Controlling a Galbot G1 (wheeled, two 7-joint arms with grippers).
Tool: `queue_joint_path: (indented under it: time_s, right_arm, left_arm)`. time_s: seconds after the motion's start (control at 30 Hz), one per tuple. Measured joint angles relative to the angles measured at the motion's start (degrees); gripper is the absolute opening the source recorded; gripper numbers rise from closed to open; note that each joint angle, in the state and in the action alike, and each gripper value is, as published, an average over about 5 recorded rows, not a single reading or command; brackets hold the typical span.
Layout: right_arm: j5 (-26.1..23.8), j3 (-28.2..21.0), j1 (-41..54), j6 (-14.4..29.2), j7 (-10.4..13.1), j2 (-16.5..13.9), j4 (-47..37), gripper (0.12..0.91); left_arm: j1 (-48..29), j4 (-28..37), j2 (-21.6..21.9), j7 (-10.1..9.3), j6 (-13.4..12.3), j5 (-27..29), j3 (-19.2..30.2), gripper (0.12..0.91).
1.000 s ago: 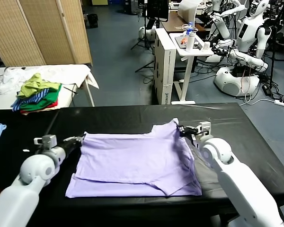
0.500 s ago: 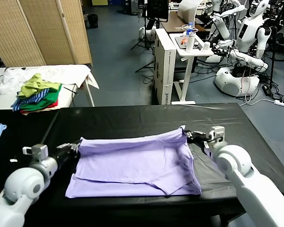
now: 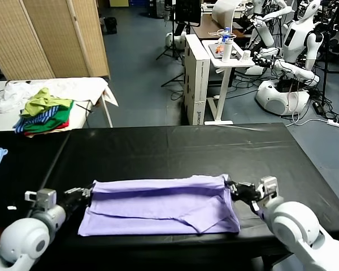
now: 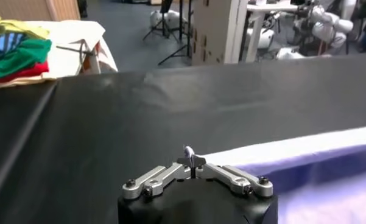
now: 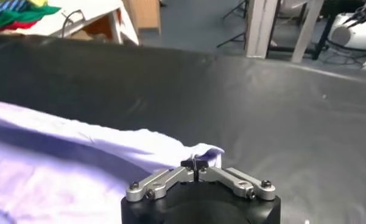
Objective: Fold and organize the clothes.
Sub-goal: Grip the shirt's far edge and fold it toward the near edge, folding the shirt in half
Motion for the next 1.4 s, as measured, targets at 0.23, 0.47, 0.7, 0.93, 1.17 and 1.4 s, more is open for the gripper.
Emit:
queue_joint_path:
  time_s: [0.23,0.47,0.7,0.93,1.17,1.4]
  right_arm:
    - [-1.28,-1.16,-1.29,0.00,-0.20,0.15,-0.03,0.139]
    - [-1.99,-1.83,-1.86,0.00,-0.57,0.17,-0.34,0.139]
    - [-2.17,-2.61,-1.71,0.00,-0.95,0.49,-0.45,0.139]
    - [-2.39,-3.13,-1.38,0.00,-1.27,0.49,-0.53,0.139]
    - [-2.29,-2.62,-1.43,0.00,-2.56,-0.19,-0.17,0.183]
    - [-0.72,-0.14,-2.82,0.00,-2.99,-1.20,1.99,0.581]
  left_arm:
    - [3.42,-1.28,-1.12,1.36,0.58,2.97,-1.24,0.147]
    - [5.42,-2.40,-2.10,1.28,0.71,4.42,-1.59,0.147]
    - [7.59,-4.04,-2.55,0.89,0.68,4.87,-3.10,0.147]
    - [10.22,-5.21,-3.92,0.86,0.65,7.34,-4.01,0.147]
    - [12.75,-6.04,-5.84,0.87,0.50,10.19,-4.39,0.147]
    - [14.39,-7.45,-7.45,0.18,1.20,11.64,-4.76,0.413]
